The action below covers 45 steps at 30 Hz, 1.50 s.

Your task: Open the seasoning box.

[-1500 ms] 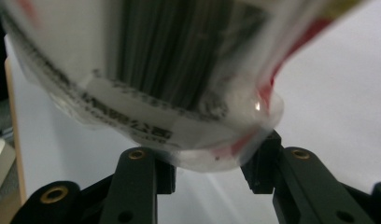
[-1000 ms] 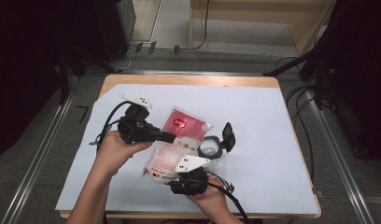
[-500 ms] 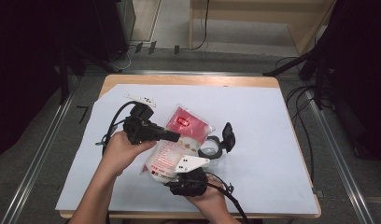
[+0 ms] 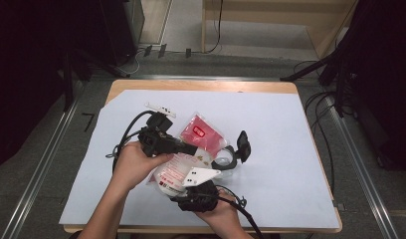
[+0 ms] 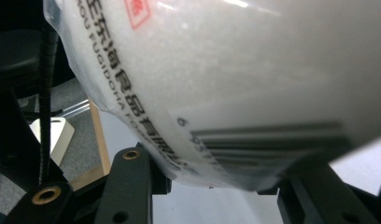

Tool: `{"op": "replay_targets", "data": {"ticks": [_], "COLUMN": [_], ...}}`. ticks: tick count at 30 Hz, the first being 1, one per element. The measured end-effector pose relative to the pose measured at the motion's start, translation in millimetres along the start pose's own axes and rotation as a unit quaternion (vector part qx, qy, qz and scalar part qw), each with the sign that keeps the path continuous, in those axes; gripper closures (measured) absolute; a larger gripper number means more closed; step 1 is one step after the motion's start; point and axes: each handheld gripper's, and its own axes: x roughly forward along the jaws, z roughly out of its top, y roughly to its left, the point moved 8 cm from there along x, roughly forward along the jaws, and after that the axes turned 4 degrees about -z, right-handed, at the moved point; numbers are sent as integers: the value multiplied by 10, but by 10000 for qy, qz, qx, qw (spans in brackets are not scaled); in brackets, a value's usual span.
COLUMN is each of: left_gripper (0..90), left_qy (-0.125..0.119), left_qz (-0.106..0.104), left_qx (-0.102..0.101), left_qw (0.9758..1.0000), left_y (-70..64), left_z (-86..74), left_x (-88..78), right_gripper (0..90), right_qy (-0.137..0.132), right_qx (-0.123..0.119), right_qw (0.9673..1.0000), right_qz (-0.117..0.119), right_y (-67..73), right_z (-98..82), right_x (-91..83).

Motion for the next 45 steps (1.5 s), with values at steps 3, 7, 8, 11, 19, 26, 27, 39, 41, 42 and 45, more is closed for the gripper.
{"op": "replay_targets", "data": {"ticks": [3,7,8,11,19,26,27,39,41,42,45], "left_gripper": [850,851,850,849,837,833,832,822,822,819,817], "left_qy": [17,89,89,79,82,191,209,216,203,212,250], "left_qz": [-8,-112,-112,-96,-89,-101,-98,-140,-157,-186,-178], "left_qx": [5,-183,-183,-284,-351,-375,-374,-575,-620,-704,-709], "left_qw": [10000,9997,9997,9995,9993,9991,9990,9980,9977,9971,9970], "left_y": [-1,-3,-3,14,36,48,62,97,111,116,119], "left_z": [-1,-11,-11,-14,-15,-31,-32,-33,-34,-37,-43], "left_x": [30,91,91,103,110,155,164,190,197,208,216], "right_gripper": [595,598,598,603,606,613,614,623,623,623,622], "right_qy": [10,16,16,28,25,69,83,110,140,177,191], "right_qx": [8,38,38,53,85,44,47,73,75,105,122], "right_qw": [10000,9999,9999,9999,9998,9997,9997,9995,9995,9994,9993], "right_qz": [54,103,103,123,194,214,220,284,289,291,300], "right_y": [22,52,52,56,85,124,130,146,145,143,150], "right_z": [8,20,20,21,49,53,53,62,56,51,50], "right_x": [-5,-4,-4,-3,6,8,9,11,13,15,19]}}
